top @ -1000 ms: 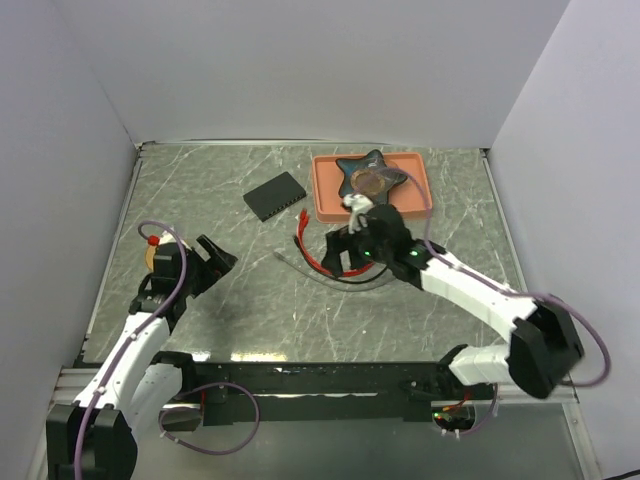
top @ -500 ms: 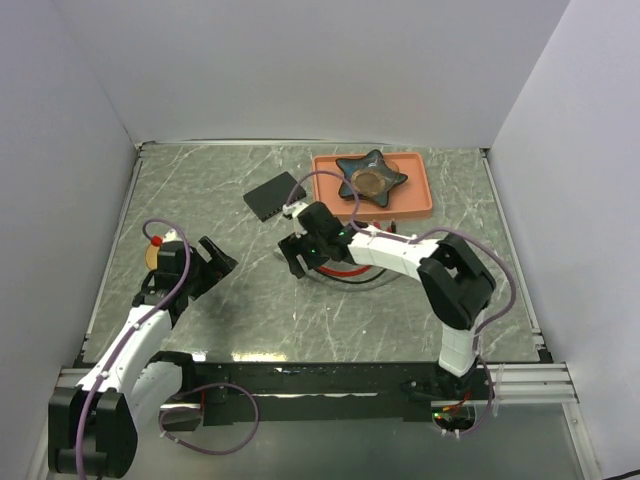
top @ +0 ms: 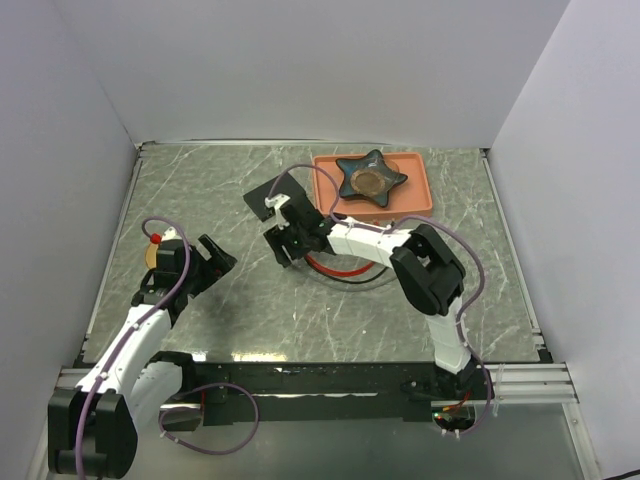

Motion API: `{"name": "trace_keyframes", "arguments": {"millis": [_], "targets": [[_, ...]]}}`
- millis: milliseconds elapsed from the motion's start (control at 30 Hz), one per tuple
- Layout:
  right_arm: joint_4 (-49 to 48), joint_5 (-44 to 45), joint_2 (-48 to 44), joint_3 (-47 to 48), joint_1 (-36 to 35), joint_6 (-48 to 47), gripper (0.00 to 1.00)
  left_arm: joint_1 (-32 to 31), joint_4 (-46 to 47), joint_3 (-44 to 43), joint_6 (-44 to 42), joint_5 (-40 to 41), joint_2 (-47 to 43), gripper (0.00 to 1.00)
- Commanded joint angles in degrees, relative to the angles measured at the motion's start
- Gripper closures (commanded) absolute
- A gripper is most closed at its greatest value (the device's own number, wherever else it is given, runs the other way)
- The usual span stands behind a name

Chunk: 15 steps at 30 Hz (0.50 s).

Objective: Insert the plug into the switch port

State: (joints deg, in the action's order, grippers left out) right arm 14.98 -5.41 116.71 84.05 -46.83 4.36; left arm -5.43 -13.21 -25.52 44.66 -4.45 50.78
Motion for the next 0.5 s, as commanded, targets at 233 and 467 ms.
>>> {"name": "trace_keyframes", "arguments": {"millis": [233,467], "targets": [[-2.15,1.71,5.37,3.57,-1.07,-1.37,0.35,-0.02,0.73,-0.59,2.79,-2.22,-4.9,0.04],[1.45,2.16,9.42,6.65,-1.34,-2.34,0.97,-0.02,0.47,-0.06,4.2,-3.55,-9.65,0.04]]}}
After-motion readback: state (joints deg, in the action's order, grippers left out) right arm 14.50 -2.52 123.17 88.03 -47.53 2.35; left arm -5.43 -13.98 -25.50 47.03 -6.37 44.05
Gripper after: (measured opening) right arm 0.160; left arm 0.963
